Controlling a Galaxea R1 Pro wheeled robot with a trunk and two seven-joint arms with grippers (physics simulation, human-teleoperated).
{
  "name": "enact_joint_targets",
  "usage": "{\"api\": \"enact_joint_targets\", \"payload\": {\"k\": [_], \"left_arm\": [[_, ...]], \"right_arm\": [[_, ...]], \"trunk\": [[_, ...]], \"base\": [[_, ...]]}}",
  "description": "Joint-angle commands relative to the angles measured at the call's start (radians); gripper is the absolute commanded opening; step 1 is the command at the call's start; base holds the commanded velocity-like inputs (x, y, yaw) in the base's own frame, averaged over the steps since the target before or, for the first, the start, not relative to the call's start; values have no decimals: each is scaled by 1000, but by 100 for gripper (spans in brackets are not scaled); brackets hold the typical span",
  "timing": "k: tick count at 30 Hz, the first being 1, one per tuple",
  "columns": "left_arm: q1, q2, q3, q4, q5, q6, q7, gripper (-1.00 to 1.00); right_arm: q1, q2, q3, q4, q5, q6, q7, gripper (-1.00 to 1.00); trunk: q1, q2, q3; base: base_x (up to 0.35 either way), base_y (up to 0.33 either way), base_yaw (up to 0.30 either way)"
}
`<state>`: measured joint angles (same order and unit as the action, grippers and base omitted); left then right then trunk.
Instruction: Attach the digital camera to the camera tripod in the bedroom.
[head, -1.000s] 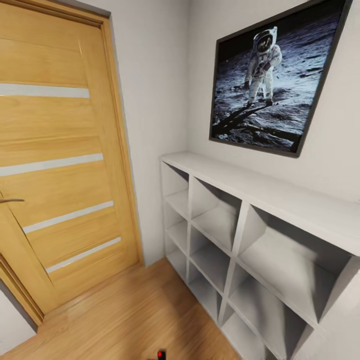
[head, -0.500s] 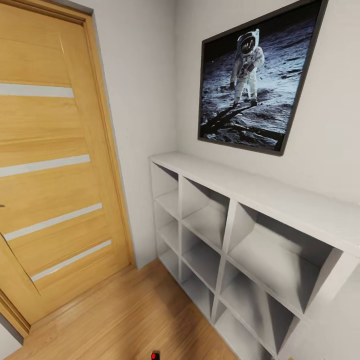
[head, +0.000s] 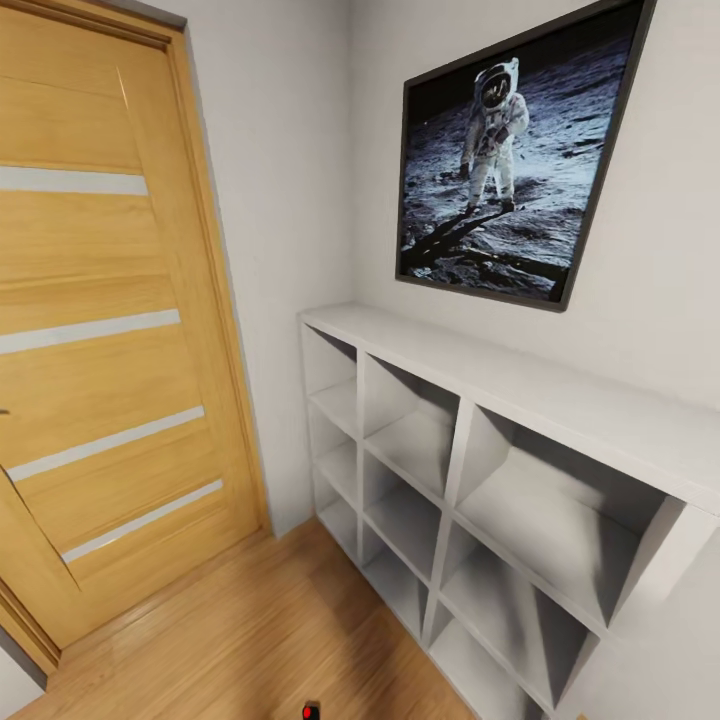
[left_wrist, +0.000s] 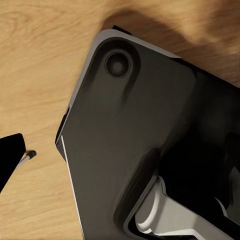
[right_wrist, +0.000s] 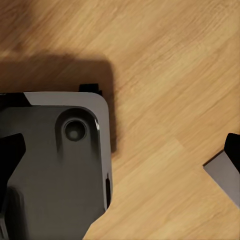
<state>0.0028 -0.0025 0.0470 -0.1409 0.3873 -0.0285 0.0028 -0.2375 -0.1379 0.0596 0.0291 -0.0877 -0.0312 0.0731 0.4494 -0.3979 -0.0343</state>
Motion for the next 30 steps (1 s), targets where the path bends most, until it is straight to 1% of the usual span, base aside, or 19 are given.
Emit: {"api": "enact_joint_targets", "payload": {"k": [1, 7, 19, 30], "left_arm": [[0, 0, 5, -2, -1, -1, 0, 100], [0, 0, 4, -1, 0, -1, 0, 100], [0, 0, 4, -2, 4, -1, 0, 100], [0, 0, 5, -2, 2, -1, 0, 100]], "right_arm": [[-2, 0, 6, 3, -9, -3, 5, 100], [-2, 1, 6, 3, -9, -4, 4, 100], [-2, 0, 6, 3, -7, -4, 3, 100], [-2, 1, 7, 3, -8, -4, 2, 100]], "trunk": [[1, -2, -2], [1, -2, -2], [1, -2, -2], [1, -2, -2]], "base": [[0, -5, 0], [0, -114, 0], [0, -241, 0], [0, -40, 0]]}}
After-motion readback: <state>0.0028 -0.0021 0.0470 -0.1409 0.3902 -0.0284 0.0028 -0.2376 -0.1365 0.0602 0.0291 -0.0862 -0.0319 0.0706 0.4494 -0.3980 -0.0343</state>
